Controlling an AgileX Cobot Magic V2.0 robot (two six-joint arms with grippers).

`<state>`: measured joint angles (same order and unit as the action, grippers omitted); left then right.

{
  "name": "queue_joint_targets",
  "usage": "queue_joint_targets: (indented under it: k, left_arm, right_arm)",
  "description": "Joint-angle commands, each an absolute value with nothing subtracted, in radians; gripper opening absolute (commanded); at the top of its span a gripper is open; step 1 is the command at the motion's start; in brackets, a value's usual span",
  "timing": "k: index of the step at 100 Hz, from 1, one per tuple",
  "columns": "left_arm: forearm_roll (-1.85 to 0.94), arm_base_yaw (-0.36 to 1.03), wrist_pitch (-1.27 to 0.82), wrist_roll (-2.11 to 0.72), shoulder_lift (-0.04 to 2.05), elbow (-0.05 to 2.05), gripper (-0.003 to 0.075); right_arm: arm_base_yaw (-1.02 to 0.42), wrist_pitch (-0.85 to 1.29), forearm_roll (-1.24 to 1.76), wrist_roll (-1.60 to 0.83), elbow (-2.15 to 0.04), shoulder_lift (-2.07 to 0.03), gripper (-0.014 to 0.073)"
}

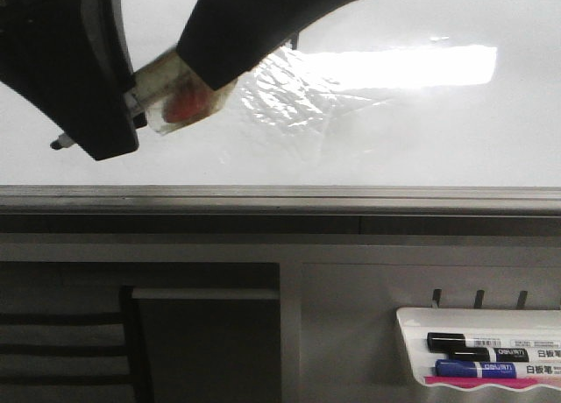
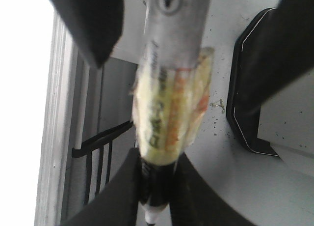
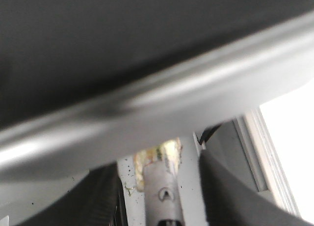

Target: Write number 7 on whiteboard

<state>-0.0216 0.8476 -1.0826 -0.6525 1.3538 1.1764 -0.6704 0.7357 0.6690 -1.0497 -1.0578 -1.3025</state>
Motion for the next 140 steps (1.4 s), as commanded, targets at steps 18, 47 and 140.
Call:
queue_joint_targets:
  k: [18, 47, 140]
  left_arm:
    - [-0.025, 0.855, -1.05, -0.652, 1.33, 1.211, -0.002]
    - [-0.033, 0.855, -1.056, -0.652, 1.33, 1.211, -0.002]
    - [0.048, 0.694, -0.949, -0.406, 1.061, 1.122, 0.033]
  right_arm:
    - [-0.672, 0.693, 0.708, -1.067, -1.093, -1.282, 0.0194]
    - [-0.672, 0.693, 0.708, -1.067, -1.093, -1.282, 0.0057]
    - [-0.571, 0.711, 0.344, -0.684, -1.093, -1.122, -0.0053]
